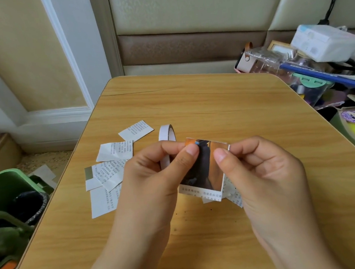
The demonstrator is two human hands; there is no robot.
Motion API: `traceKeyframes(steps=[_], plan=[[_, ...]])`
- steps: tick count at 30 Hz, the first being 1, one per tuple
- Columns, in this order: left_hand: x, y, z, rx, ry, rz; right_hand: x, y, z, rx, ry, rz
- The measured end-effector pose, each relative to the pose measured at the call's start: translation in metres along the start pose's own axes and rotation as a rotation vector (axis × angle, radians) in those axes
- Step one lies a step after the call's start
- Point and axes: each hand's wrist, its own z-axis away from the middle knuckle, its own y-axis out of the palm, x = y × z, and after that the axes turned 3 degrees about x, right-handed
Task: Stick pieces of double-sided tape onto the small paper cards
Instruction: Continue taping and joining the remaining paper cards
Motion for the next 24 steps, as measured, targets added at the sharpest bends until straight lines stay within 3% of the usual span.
traceKeyframes(steps=[19, 24], plan=[[-0.0006, -0.0045, -0.0011, 0.064, -0.030, -0.085, 0.0027, -0.0037, -0.0010, -0.005, -0.041, 0.119], [-0.0002, -0.0040, -0.0015, 0.082, -0.029, -0.074, 0.0025, -0.0069, -0.0033, 0.029, 0.010, 0.038]])
